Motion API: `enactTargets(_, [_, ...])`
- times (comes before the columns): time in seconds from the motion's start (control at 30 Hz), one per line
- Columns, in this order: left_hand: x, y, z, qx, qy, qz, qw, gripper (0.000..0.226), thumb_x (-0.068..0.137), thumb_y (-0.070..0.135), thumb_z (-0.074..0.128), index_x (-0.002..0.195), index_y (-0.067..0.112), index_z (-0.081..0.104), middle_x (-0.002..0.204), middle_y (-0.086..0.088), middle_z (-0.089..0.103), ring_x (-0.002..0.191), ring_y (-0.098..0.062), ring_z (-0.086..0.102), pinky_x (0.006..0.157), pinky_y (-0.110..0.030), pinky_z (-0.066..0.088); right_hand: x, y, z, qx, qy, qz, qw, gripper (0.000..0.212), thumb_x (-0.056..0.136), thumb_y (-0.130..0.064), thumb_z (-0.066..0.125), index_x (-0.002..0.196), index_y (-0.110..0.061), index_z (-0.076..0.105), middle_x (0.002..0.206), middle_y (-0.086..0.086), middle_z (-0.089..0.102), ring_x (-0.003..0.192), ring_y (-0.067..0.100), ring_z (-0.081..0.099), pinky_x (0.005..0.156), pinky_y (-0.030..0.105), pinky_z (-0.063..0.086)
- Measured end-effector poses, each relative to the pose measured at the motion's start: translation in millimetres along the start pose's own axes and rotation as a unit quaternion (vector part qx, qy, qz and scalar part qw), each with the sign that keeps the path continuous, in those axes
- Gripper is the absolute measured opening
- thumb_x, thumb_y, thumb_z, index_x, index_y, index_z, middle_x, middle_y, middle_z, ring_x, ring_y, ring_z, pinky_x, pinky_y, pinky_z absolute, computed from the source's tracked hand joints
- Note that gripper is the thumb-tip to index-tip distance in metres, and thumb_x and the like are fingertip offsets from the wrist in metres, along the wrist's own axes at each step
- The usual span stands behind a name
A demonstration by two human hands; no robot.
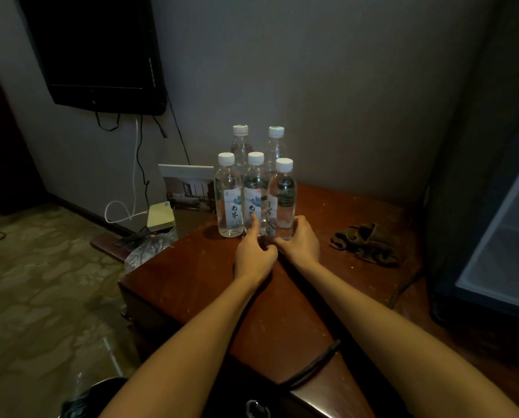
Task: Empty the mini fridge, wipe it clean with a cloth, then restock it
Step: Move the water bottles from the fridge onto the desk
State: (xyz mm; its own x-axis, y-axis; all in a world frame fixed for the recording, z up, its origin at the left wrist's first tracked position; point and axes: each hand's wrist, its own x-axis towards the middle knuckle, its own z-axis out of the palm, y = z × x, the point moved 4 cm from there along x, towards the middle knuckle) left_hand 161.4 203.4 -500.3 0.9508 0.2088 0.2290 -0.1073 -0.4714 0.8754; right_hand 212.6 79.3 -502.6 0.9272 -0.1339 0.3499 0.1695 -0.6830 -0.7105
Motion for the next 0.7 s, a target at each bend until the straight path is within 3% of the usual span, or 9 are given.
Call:
enactTargets(0.2, [-11.7, 2.5, -1.1, -0.006, -0.027, 0.004, 1.0, 0.073, 0.084, 0.001, 0.059, 0.149, 0.025, 0.034, 0.139, -0.005, 0.053, 0.119, -0.017, 0.053, 0.089, -0.025, 0.046, -8.1, -10.1, -11.6, -0.014, -0.071, 0.006, 0.997, 0.054, 0.07, -0.043, 0.081, 0.112, -0.016, 0.059, 0.106, -0.002, 0.055, 0.093, 0.014, 0.054, 0.078, 0.029, 0.046])
enactTargets(0.33, [-20.4, 11.6, -6.4, 0.142, -0.074, 0.021, 0.987, 0.061, 0.077, 0.012, 0.063, 0.135, 0.027, 0.052, 0.126, -0.004, 0.063, 0.111, -0.024, 0.06, 0.091, -0.036, 0.052, -17.2, -19.9, -31.5, -0.067, -0.179, -0.037, 0.981, 0.044, 0.076, -0.026, 0.08, 0.116, -0.014, 0.066, 0.116, 0.007, 0.067, 0.106, 0.023, 0.063, 0.088, 0.033, 0.051])
enactTargets(0.43, [-26.7, 24.6, -9.2, 0.245, -0.121, 0.014, 0.962, 0.054, 0.074, 0.017, 0.067, 0.127, 0.026, 0.058, 0.112, -0.005, 0.067, 0.098, -0.025, 0.065, 0.08, -0.037, 0.056, -28.2, -16.1, -46.8, -0.127, -0.237, -0.034, 0.963, 0.055, 0.078, -0.03, 0.079, 0.126, -0.014, 0.058, 0.124, 0.006, 0.062, 0.112, 0.024, 0.059, 0.09, 0.033, 0.047])
enactTargets(0.53, [-35.2, 47.3, -9.0, 0.301, -0.16, 0.027, 0.94, 0.04, 0.07, 0.015, 0.071, 0.11, 0.021, 0.065, 0.095, -0.001, 0.069, 0.082, -0.019, 0.067, 0.065, -0.031, 0.057, -38.8, -16.1, -69.8, -0.173, -0.317, -0.041, 0.931, 0.053, 0.081, -0.028, 0.077, 0.127, -0.011, 0.059, 0.128, 0.008, 0.061, 0.114, 0.024, 0.058, 0.097, 0.037, 0.047])
enactTargets(0.6, [-41.4, 67.1, -5.4, 0.327, -0.189, 0.043, 0.925, 0.036, 0.072, 0.014, 0.073, 0.107, 0.018, 0.065, 0.1, -0.002, 0.068, 0.09, -0.018, 0.065, 0.073, -0.03, 0.056, -46.4, -21.0, -91.2, -0.193, -0.365, -0.049, 0.91, 0.047, 0.083, -0.022, 0.075, 0.127, -0.01, 0.061, 0.126, 0.008, 0.063, 0.113, 0.024, 0.059, 0.097, 0.037, 0.048])
enactTargets(0.7, [-51.7, 102.4, 3.0, 0.342, -0.223, 0.066, 0.91, 0.055, 0.074, 0.012, 0.078, 0.125, 0.017, 0.059, 0.12, -0.003, 0.063, 0.108, -0.02, 0.061, 0.09, -0.034, 0.054, -55.6, -25.4, -129.2, -0.225, -0.398, -0.043, 0.888, 0.047, 0.085, -0.012, 0.072, 0.129, -0.008, 0.06, 0.128, 0.009, 0.062, 0.115, 0.025, 0.059, 0.099, 0.042, 0.049])
